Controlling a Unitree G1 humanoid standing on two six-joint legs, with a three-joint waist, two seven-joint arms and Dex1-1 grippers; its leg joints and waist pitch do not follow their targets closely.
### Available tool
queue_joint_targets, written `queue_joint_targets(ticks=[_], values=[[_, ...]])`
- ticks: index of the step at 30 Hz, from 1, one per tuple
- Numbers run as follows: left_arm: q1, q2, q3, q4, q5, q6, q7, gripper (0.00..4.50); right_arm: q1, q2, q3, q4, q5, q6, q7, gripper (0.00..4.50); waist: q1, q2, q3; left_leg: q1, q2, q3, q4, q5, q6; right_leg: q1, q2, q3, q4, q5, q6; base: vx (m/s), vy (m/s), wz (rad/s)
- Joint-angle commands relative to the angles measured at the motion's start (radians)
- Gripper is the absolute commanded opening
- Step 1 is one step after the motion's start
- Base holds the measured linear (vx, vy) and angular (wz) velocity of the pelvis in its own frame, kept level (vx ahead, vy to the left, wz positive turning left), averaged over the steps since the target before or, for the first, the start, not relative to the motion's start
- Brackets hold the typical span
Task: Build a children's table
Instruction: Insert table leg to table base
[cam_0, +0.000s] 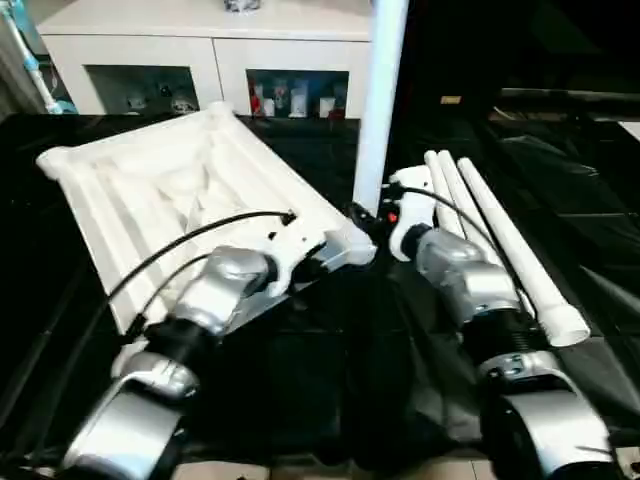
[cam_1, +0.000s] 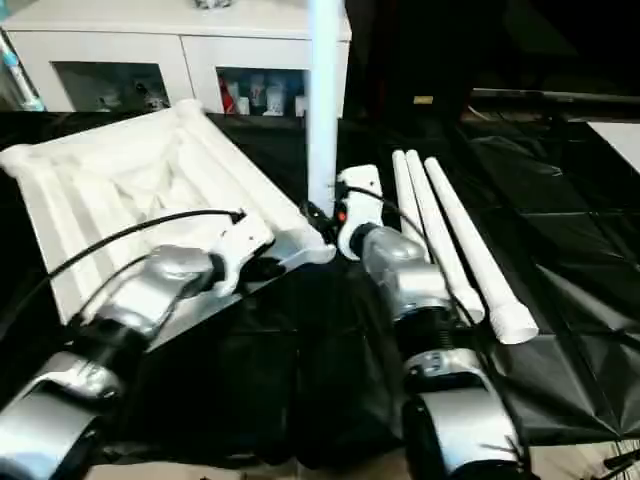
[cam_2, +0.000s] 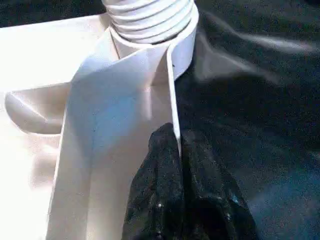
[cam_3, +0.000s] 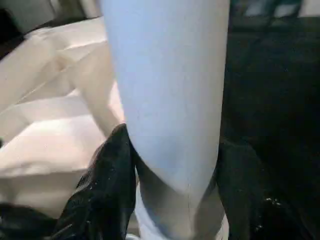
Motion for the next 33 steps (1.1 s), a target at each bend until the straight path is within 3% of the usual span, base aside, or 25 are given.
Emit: queue_joint_targets(ticks=[1, 4, 5, 11, 15, 16, 21, 23, 24, 29, 30, 33], values=[[0.025, 0.019, -0.055, -0.042, 0.004, -0.002, -0.079, 0.00, 0.004, -0.022, 0.017, 0.037, -0.017, 0.038, 0.027, 1.96, 0.006, 0.006, -0.054, 0.014, 0.093, -0.025, -0.073, -0.119, 0.073, 0.040, -0.101, 0.049, -0.050, -0.006, -0.301, 0.000, 0.000, 0.00], [0.068, 0.069, -0.065, -0.133, 0.001, 0.000, -0.123, 0.00, 0.003, -0.062, 0.039, 0.022, -0.023, 0.030, 0.095, 1.90, 0.011, 0.006, -0.056, 0.014, 0.095, -0.021, -0.070, -0.094, 0.068, 0.039, -0.100, 0.044, -0.043, 0.034, -0.305, 0.000, 0.000, 0.00], [0.071, 0.072, -0.064, -0.139, 0.003, -0.002, -0.121, 0.00, 0.003, -0.064, 0.042, 0.019, -0.023, 0.029, 0.101, 1.89, 0.011, 0.001, -0.058, 0.014, 0.095, -0.020, -0.068, -0.081, 0.070, 0.041, -0.099, 0.043, -0.040, 0.052, -0.305, 0.000, 0.000, 0.00], [0.103, 0.088, -0.051, -0.187, 0.019, 0.018, -0.077, 0.00, 0.021, -0.066, 0.045, -0.043, -0.006, 0.024, 0.110, 1.87, 0.020, -0.008, -0.060, 0.012, 0.091, -0.019, -0.064, -0.030, 0.083, 0.046, -0.102, 0.043, -0.032, 0.098, -0.302, 0.000, 0.000, 0.00], [0.106, 0.077, -0.017, -0.180, 0.020, -0.045, -0.007, 0.00, 0.045, -0.046, -0.034, -0.129, 0.096, 0.009, 0.142, 1.86, 0.023, -0.014, -0.059, 0.011, 0.092, -0.018, -0.061, -0.014, 0.102, 0.047, -0.102, 0.044, -0.031, 0.109, -0.297, 0.000, 0.000, 0.00], [0.106, 0.077, -0.017, -0.180, 0.020, -0.045, -0.007, 0.00, 0.045, -0.046, -0.034, -0.129, 0.096, 0.009, 0.142, 1.86, 0.023, -0.014, -0.060, 0.011, 0.092, -0.019, -0.061, -0.012, 0.103, 0.047, -0.101, 0.043, -0.030, 0.110, -0.297, 0.000, 0.000, 0.00], [0.137, 0.105, -0.037, -0.234, 0.002, -0.154, -0.064, 0.00, 0.068, -0.016, -0.116, -0.263, 0.257, 0.052, 0.227, 1.86, 0.023, -0.010, -0.062, 0.009, 0.090, -0.020, -0.055, -0.006, 0.118, 0.045, -0.098, 0.042, -0.025, 0.128, -0.295, 0.000, 0.000, 0.00], [0.142, 0.106, -0.033, -0.242, -0.004, -0.156, -0.064, 0.00, 0.073, -0.015, -0.129, -0.288, 0.284, 0.067, 0.235, 1.86, 0.023, -0.010, -0.065, 0.009, 0.091, -0.020, -0.054, 0.011, 0.123, 0.045, -0.099, 0.042, -0.021, 0.150, -0.296, 0.000, 0.000, 0.00], [0.149, 0.106, -0.013, -0.256, -0.036, -0.162, -0.076, 0.44, 0.086, -0.016, -0.136, -0.328, 0.309, 0.073, 0.243, 1.86, 0.027, -0.007, -0.066, 0.009, 0.089, -0.018, -0.050, 0.031, 0.129, 0.042, -0.096, 0.041, -0.018, 0.178, -0.301, 0.000, 0.000, 0.00], [0.162, 0.096, 0.084, -0.333, -0.179, -0.118, -0.141, 0.61, 0.098, -0.023, -0.140, -0.371, 0.333, 0.083, 0.258, 1.86, 0.031, -0.005, -0.072, 0.006, 0.087, -0.017, -0.041, 0.071, 0.128, 0.038, -0.092, 0.038, -0.005, 0.226, -0.322, 0.000, 0.000, 0.00], [0.152, 0.083, 0.176, -0.374, -0.296, -0.082, -0.164, 0.78, 0.100, -0.032, -0.133, -0.378, 0.314, 0.072, 0.243, 1.86, 0.033, -0.005, -0.066, 0.003, 0.087, -0.015, -0.043, 0.035, 0.116, 0.035, -0.091, 0.037, -0.009, 0.187, -0.332, 0.000, 0.000, 0.00], [0.135, 0.079, 0.256, -0.404, -0.401, -0.032, -0.188, 0.99, 0.100, -0.040, -0.123, -0.377, 0.298, 0.062, 0.243, 1.86, 0.032, -0.007, -0.060, 0.005, 0.083, -0.012, -0.048, -0.051, 0.073, 0.036, -0.091, 0.037, -0.017, 0.080, -0.322, 0.000, 0.000, 0.00]])
